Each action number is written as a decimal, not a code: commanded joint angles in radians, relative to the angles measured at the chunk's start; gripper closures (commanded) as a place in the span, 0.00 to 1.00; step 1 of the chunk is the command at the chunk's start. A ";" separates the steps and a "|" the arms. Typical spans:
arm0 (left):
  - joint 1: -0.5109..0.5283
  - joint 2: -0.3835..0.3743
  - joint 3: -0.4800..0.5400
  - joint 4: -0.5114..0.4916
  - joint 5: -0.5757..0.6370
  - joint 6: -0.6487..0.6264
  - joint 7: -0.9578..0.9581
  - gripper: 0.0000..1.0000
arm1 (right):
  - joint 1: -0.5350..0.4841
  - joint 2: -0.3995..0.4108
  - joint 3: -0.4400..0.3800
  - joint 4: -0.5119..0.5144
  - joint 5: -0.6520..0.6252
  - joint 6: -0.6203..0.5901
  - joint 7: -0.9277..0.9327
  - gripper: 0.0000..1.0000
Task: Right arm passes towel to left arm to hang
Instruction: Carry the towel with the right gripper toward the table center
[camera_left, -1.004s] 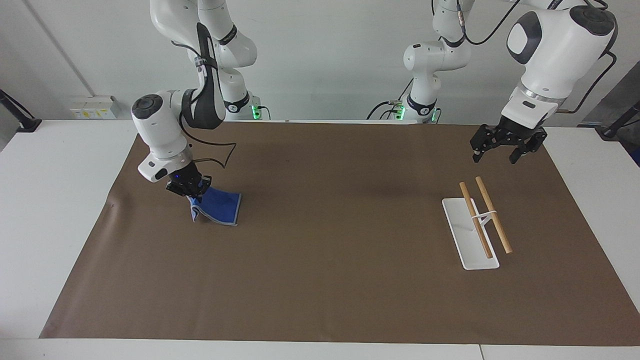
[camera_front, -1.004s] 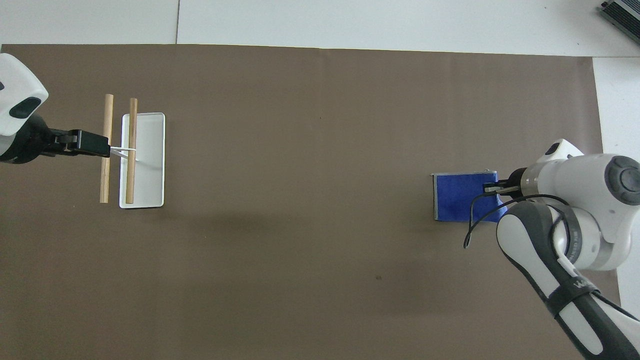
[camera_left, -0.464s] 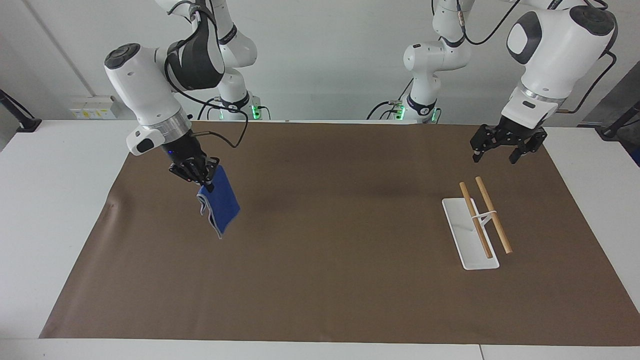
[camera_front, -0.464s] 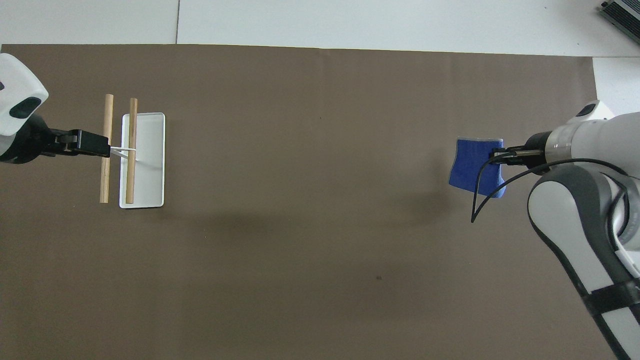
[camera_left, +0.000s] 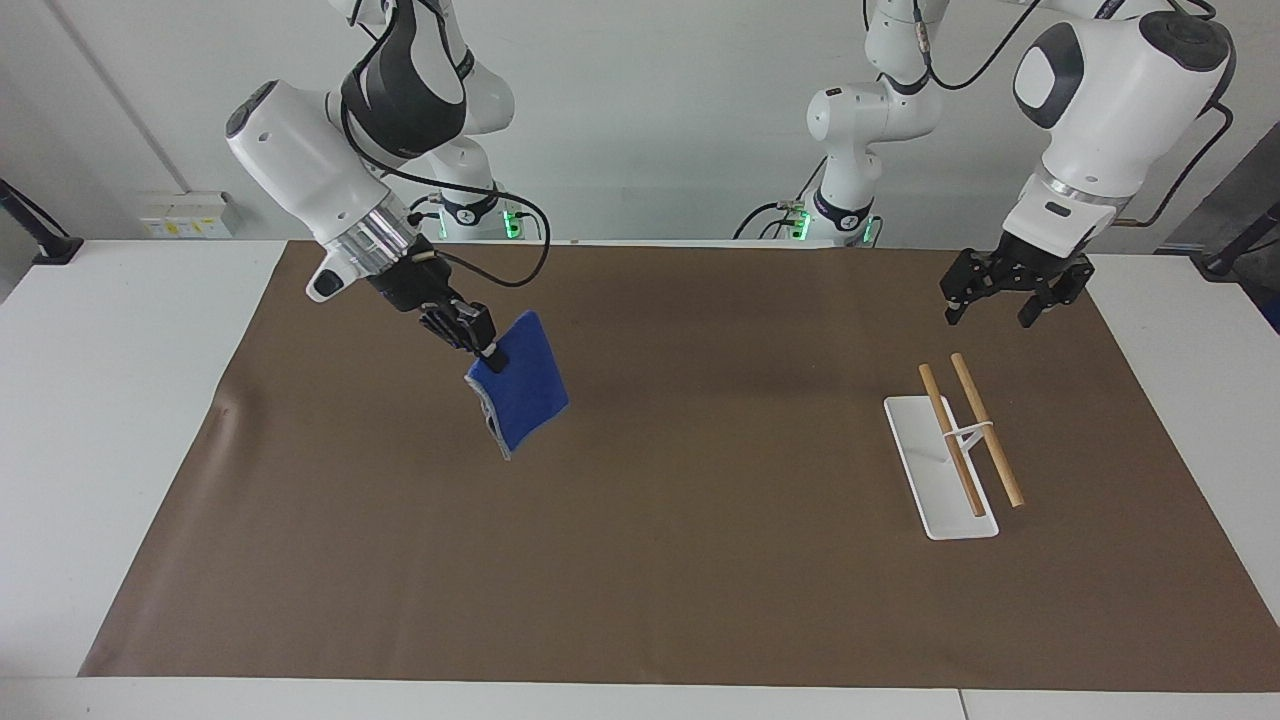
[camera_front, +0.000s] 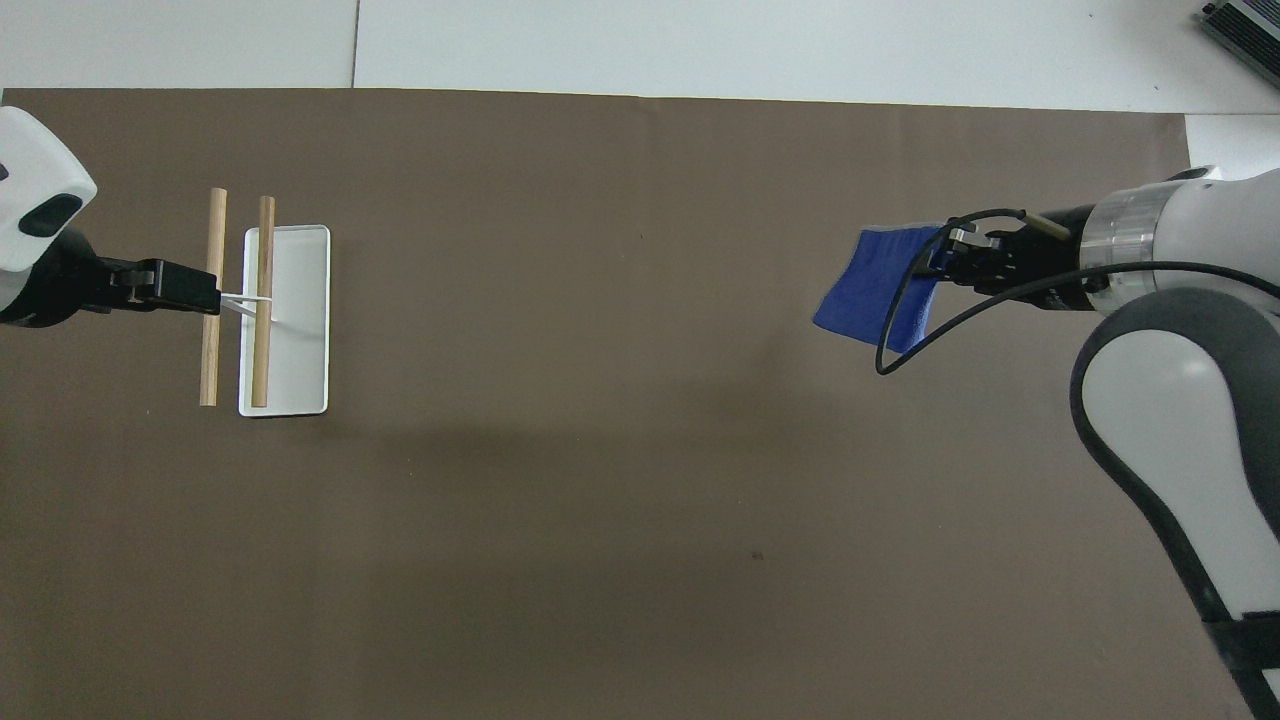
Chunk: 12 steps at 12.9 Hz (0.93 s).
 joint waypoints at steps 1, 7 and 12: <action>0.006 -0.025 0.001 -0.026 0.012 -0.004 0.011 0.00 | 0.064 0.018 0.001 -0.008 0.129 0.101 0.164 1.00; 0.004 -0.027 0.001 -0.030 0.012 -0.007 0.011 0.00 | 0.219 0.081 0.001 -0.019 0.474 0.391 0.356 1.00; 0.004 -0.027 0.001 -0.026 0.012 -0.007 0.010 0.00 | 0.329 0.124 0.001 -0.013 0.602 0.551 0.385 1.00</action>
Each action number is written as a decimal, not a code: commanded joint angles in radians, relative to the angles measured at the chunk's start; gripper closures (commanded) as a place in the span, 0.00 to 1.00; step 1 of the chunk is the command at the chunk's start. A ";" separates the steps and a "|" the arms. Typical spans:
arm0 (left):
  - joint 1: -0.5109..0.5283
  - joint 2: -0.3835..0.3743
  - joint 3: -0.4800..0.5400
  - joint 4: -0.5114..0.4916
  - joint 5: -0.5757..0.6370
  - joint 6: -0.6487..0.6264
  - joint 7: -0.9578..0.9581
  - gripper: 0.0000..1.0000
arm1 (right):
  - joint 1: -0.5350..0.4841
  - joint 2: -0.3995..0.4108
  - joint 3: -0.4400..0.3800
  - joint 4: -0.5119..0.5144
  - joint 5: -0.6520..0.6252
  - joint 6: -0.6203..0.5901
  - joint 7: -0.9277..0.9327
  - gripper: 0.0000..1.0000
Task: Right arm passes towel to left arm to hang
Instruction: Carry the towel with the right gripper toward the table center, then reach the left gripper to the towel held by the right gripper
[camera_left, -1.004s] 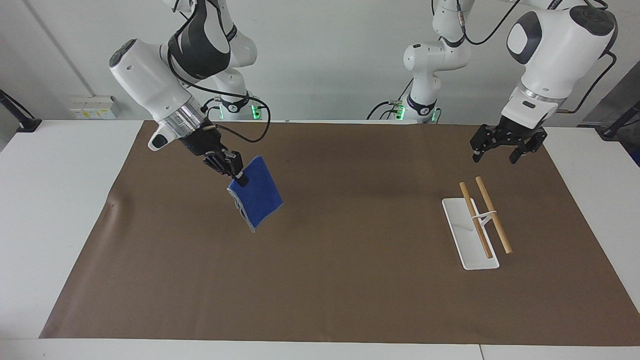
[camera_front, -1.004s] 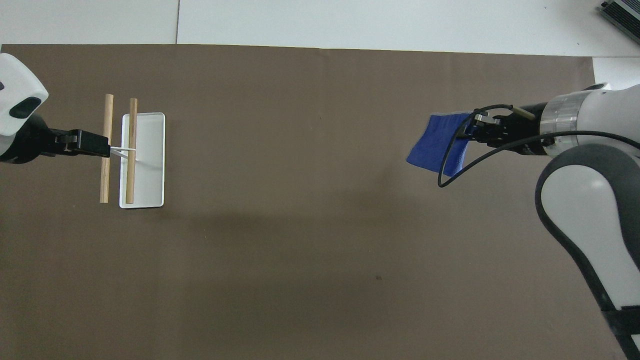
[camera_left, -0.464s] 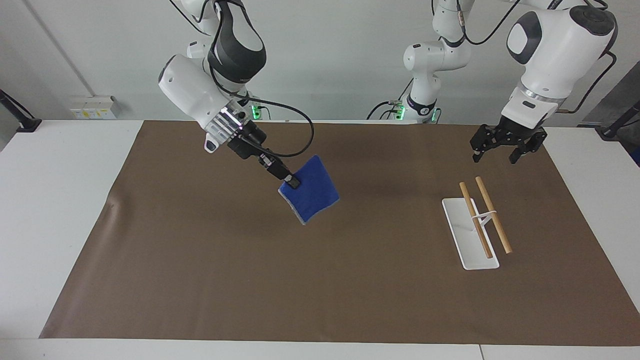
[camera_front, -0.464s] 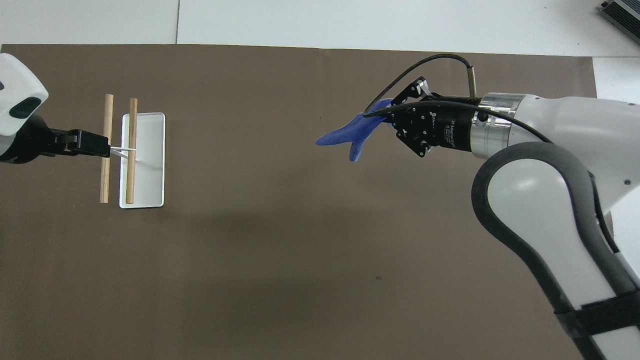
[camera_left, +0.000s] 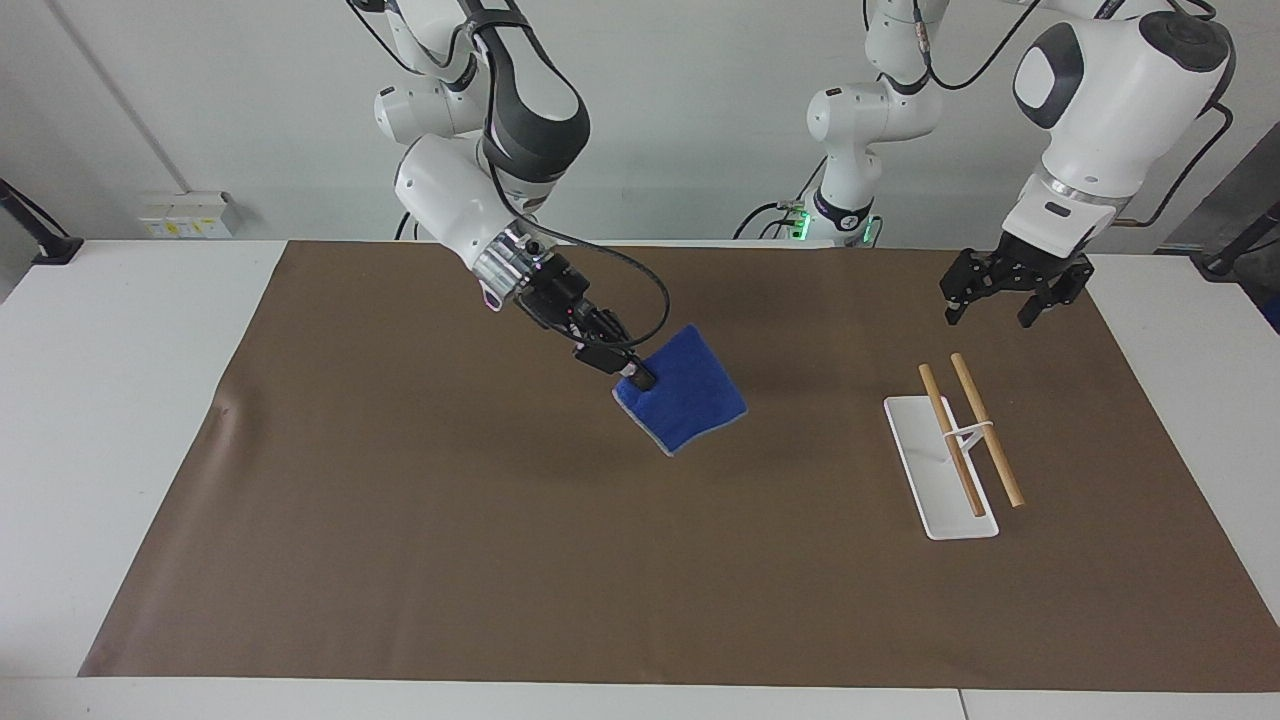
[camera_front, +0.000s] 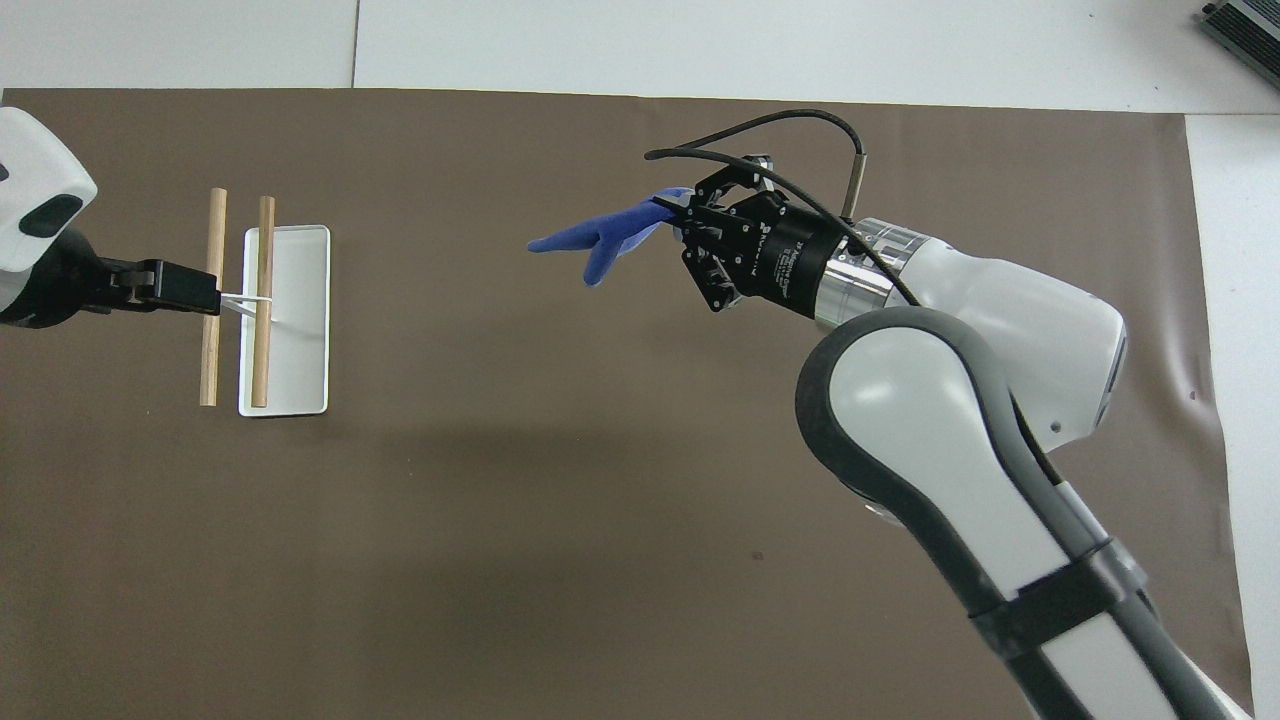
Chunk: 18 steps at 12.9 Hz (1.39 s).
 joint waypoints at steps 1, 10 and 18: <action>0.003 -0.026 -0.001 -0.024 0.012 -0.005 0.010 0.00 | 0.030 0.013 -0.001 0.006 0.072 0.049 0.031 1.00; -0.008 -0.043 -0.002 -0.067 -0.078 0.081 -0.566 0.00 | 0.049 0.018 0.001 0.011 0.160 0.092 0.025 1.00; -0.012 -0.074 -0.160 -0.223 -0.209 0.501 -1.390 0.00 | 0.128 0.020 0.004 0.006 0.167 0.158 0.040 1.00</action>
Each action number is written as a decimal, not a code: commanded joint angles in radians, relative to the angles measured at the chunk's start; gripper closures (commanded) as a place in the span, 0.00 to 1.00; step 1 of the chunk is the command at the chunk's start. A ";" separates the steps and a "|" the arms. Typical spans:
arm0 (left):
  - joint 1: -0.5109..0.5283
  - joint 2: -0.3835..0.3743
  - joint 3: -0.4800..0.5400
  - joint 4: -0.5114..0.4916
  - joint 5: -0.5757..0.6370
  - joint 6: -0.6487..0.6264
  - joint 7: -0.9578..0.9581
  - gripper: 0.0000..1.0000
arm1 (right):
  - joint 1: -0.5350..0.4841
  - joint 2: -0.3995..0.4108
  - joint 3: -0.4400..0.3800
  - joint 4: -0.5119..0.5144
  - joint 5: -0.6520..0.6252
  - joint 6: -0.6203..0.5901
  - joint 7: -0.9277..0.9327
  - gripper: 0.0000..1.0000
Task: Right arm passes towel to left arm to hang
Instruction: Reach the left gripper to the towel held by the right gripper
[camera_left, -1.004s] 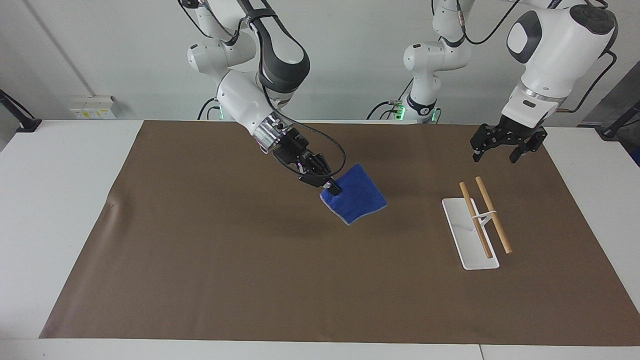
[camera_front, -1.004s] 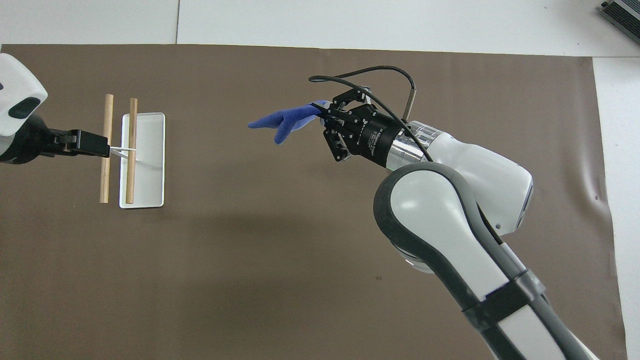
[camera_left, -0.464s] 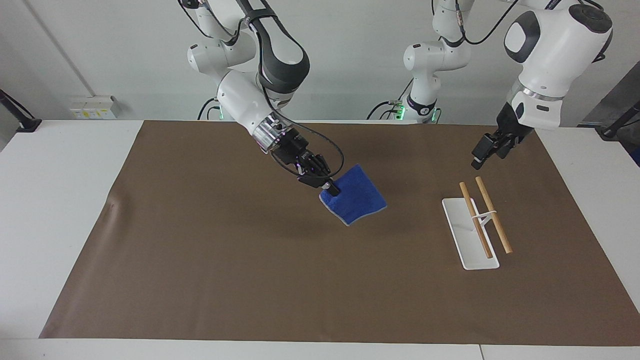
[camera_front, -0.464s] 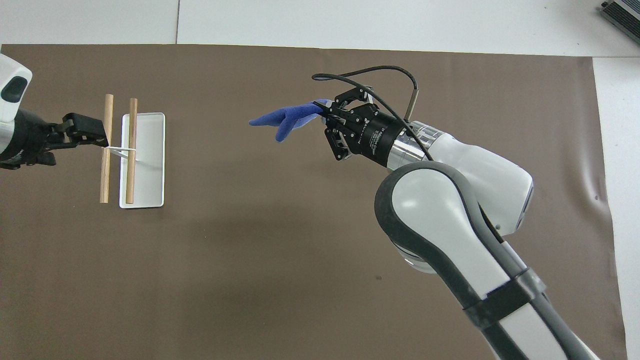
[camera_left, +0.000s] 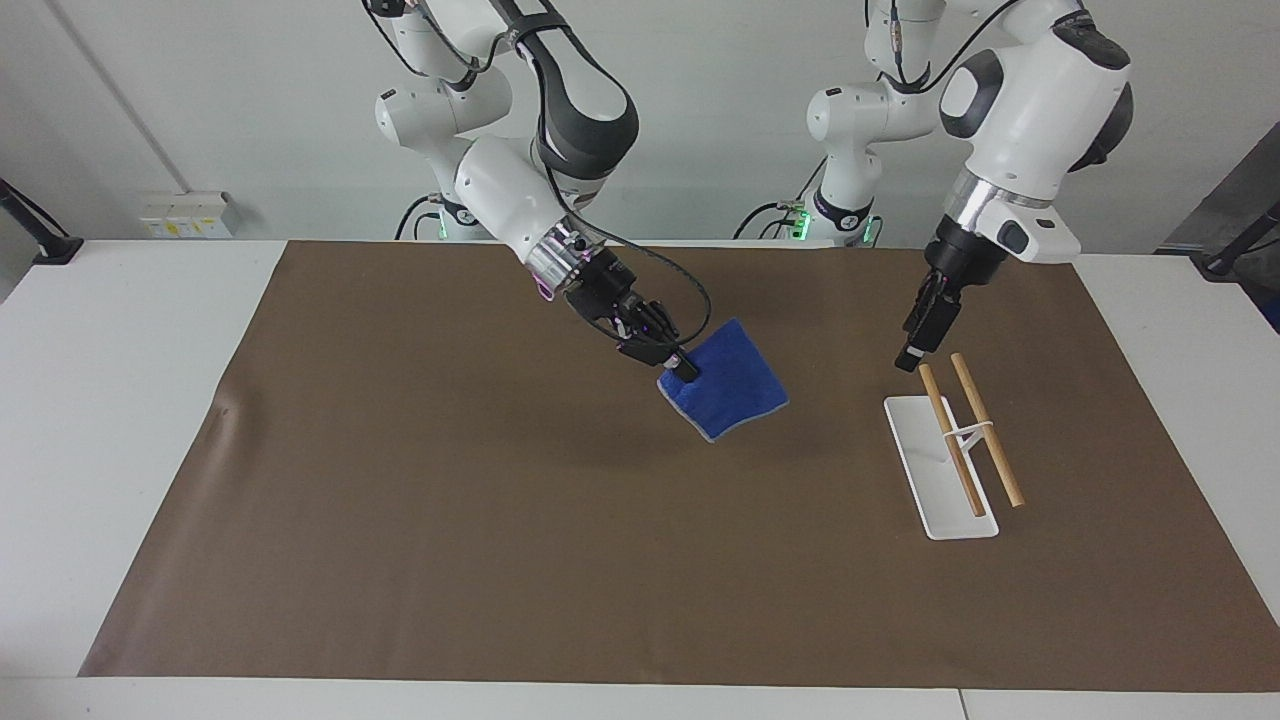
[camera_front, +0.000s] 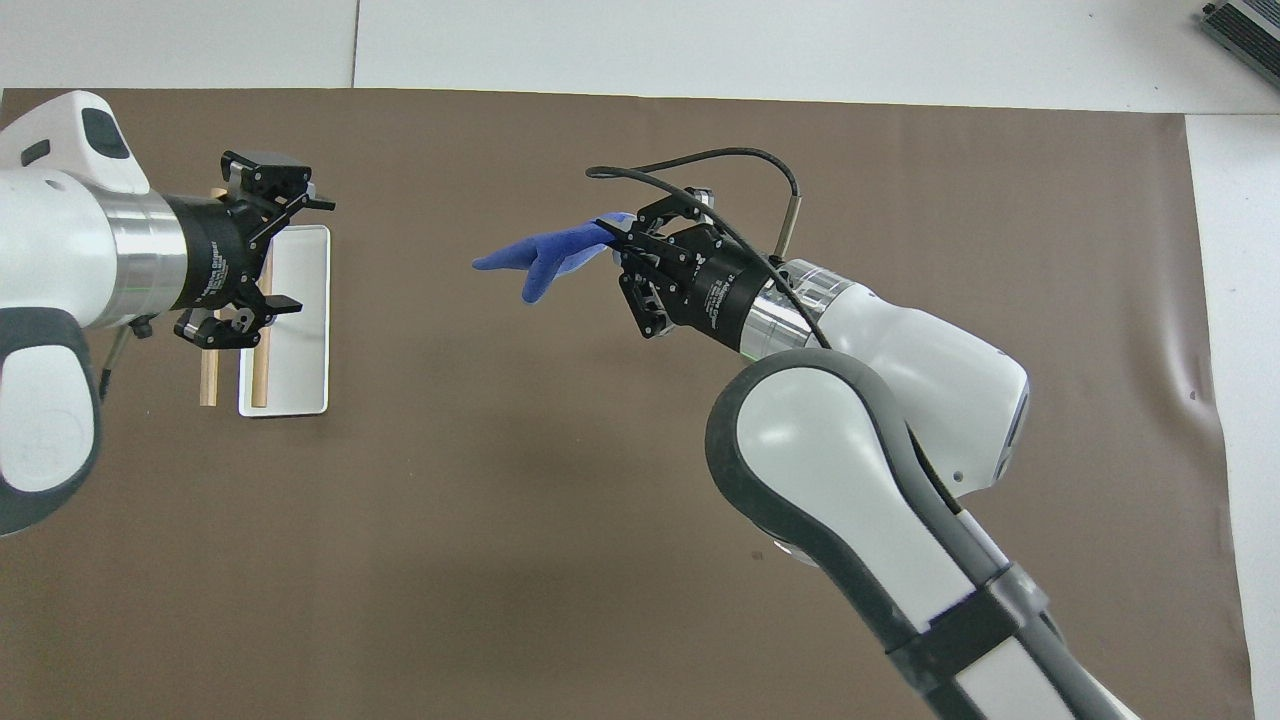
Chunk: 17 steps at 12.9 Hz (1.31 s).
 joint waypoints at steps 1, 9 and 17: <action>-0.006 -0.046 -0.026 -0.092 -0.066 0.129 -0.158 0.00 | 0.026 0.005 0.004 0.005 0.053 0.046 0.031 1.00; -0.023 0.022 -0.138 -0.177 -0.077 0.405 -0.365 0.00 | 0.046 0.007 0.004 0.001 0.096 0.045 0.029 1.00; -0.026 0.059 -0.152 -0.179 -0.075 0.462 -0.382 0.31 | 0.048 0.009 0.004 0.002 0.100 0.045 0.019 1.00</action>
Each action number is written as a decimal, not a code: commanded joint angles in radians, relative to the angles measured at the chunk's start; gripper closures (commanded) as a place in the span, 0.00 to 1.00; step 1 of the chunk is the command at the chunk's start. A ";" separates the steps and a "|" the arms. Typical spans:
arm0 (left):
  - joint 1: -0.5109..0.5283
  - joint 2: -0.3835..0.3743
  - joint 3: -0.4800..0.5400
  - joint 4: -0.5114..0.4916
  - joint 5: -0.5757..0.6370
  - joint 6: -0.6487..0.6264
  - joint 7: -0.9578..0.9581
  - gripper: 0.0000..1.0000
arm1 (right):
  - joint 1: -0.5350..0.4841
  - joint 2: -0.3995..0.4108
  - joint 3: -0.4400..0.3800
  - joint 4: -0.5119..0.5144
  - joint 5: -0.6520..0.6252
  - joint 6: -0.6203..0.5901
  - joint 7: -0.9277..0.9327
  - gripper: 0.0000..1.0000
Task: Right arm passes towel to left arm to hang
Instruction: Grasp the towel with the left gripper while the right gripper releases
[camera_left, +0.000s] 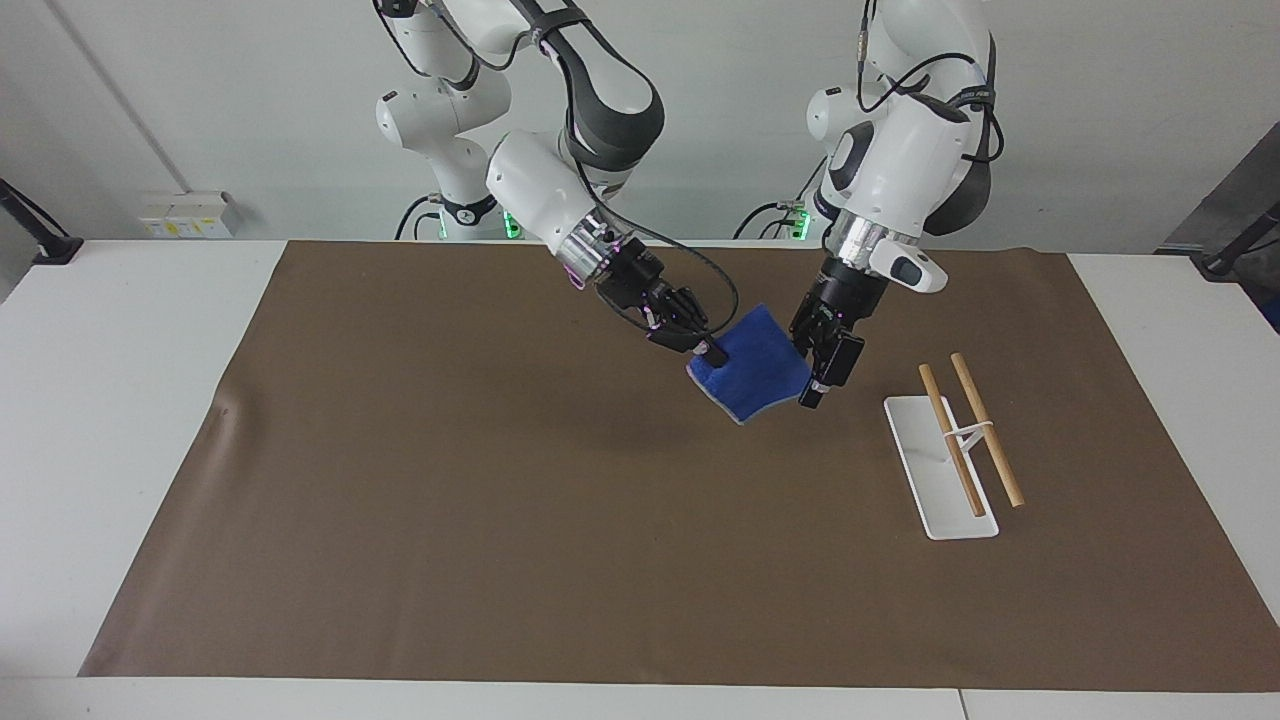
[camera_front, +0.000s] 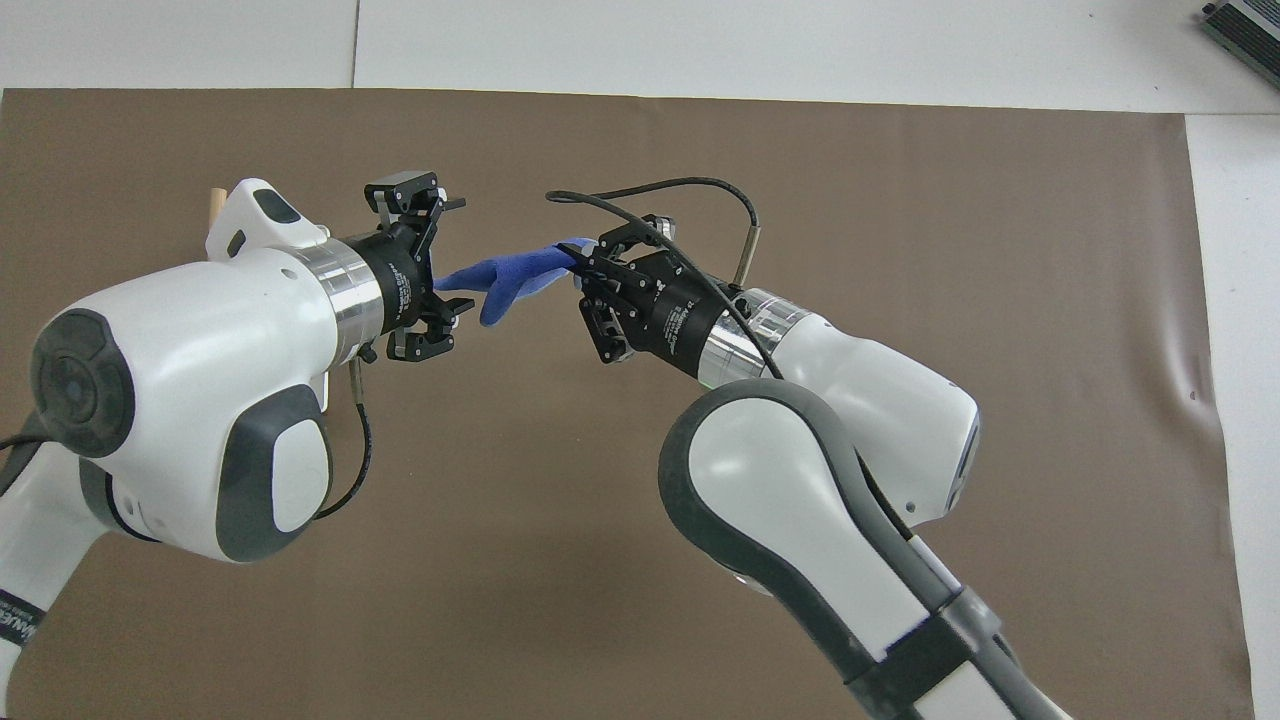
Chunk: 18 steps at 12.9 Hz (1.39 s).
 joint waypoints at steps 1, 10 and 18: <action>-0.011 -0.002 0.007 -0.009 -0.017 0.022 0.014 0.40 | -0.003 0.004 0.005 0.005 0.025 0.011 -0.004 1.00; 0.001 0.006 0.007 -0.001 -0.017 0.025 0.289 1.00 | -0.010 0.006 0.003 0.003 0.023 0.013 -0.018 0.85; 0.007 0.020 0.016 0.033 -0.008 0.022 0.520 1.00 | -0.043 -0.017 -0.007 -0.125 0.003 0.145 -0.866 0.00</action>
